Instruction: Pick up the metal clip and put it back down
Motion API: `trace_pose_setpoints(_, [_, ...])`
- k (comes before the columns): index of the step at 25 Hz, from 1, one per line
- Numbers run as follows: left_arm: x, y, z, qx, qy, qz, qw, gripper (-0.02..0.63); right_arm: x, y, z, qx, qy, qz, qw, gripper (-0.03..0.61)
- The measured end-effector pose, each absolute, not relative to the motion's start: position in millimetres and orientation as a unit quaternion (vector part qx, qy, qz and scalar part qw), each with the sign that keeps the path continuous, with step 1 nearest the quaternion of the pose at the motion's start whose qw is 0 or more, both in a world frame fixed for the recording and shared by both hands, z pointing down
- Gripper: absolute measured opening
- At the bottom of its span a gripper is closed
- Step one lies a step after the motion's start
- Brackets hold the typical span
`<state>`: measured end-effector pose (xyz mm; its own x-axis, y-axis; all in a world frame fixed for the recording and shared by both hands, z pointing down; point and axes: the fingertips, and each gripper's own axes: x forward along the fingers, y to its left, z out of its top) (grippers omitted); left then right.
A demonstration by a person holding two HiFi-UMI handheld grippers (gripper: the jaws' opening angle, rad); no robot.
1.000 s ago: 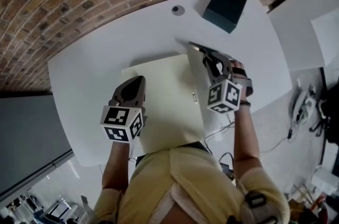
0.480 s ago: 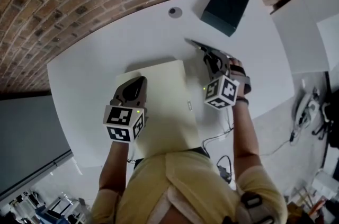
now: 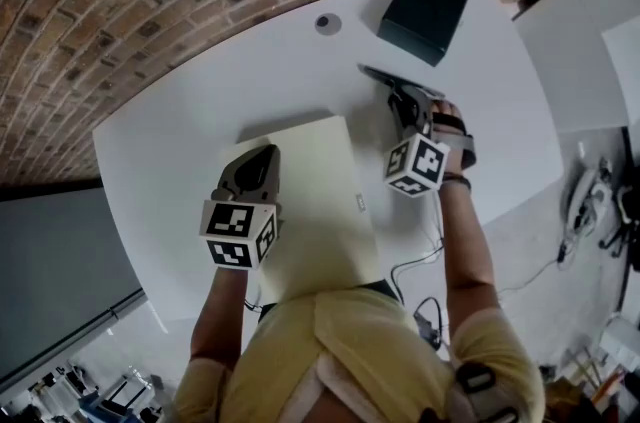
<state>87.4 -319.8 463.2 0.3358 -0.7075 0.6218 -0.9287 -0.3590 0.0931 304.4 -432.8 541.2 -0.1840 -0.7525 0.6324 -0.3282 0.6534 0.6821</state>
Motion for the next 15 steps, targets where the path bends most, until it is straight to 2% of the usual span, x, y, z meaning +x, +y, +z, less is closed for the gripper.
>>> trace_pose_setpoints(15, [77.5, -320.2, 460.5, 0.783, -0.53, 0.249, 0.208, 0.003, 299.8, -432.6, 553.0, 0.355, -0.742, -0.216, 0.526, 0.078])
